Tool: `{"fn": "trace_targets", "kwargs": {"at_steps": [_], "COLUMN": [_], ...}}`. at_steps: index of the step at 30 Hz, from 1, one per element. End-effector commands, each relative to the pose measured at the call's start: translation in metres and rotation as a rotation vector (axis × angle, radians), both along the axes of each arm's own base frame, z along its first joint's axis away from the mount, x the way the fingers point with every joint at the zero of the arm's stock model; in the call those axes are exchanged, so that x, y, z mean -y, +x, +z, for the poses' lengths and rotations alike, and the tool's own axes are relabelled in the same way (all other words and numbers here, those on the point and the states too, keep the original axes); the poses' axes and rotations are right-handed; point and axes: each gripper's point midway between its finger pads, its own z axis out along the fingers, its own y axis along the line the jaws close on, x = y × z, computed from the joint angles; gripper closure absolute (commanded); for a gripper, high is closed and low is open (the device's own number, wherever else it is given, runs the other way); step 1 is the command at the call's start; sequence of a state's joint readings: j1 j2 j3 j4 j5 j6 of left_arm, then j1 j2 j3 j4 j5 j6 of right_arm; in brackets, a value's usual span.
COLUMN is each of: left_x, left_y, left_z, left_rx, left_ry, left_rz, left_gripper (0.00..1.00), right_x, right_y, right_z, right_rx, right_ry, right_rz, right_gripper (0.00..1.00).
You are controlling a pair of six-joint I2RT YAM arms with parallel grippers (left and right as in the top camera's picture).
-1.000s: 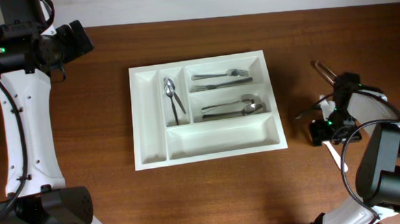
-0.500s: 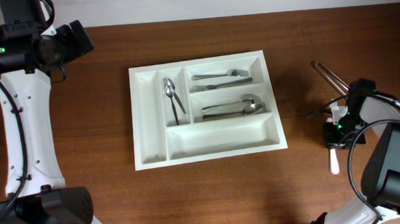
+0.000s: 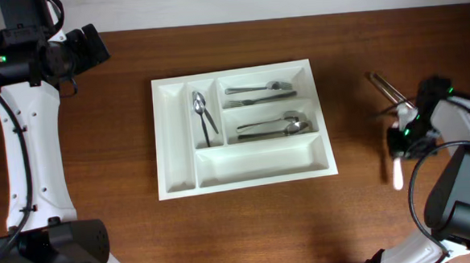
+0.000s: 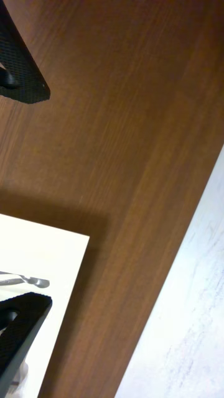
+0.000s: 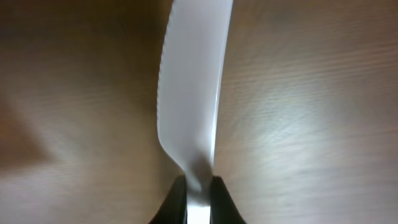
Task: Pack container
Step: 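Carry the white knife with the right gripper into the narrow left compartment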
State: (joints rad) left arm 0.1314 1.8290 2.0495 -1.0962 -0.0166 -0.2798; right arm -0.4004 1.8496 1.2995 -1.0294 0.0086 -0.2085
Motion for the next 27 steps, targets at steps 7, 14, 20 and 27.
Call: {"fn": "trace_targets", "kwargs": {"at_steps": [7, 14, 20, 27], "left_x": [-0.002, -0.002, -0.002, -0.002], "left_y": [0.0, 0.0, 0.0, 0.0], "left_z": [0.001, 0.001, 0.001, 0.001], "left_rx": [0.002, 0.002, 0.002, 0.002], "left_ry": [0.013, 0.013, 0.013, 0.013], "left_rz": [-0.003, -0.003, -0.003, -0.003], "left_gripper": [0.01, 0.01, 0.01, 0.01], "right_x": [-0.053, -0.217, -0.374, -0.45], "right_y": [0.089, 0.114, 0.095, 0.074], "right_z": [0.11, 0.14, 0.159, 0.155], "right_rx": [0.276, 0.353, 0.482, 0.548], "right_ry": [0.122, 0.257, 0.347, 0.362], "right_rz": [-0.102, 0.142, 0.432, 0.541], "right_gripper": [0.96, 0.96, 0.96, 0.96]}}
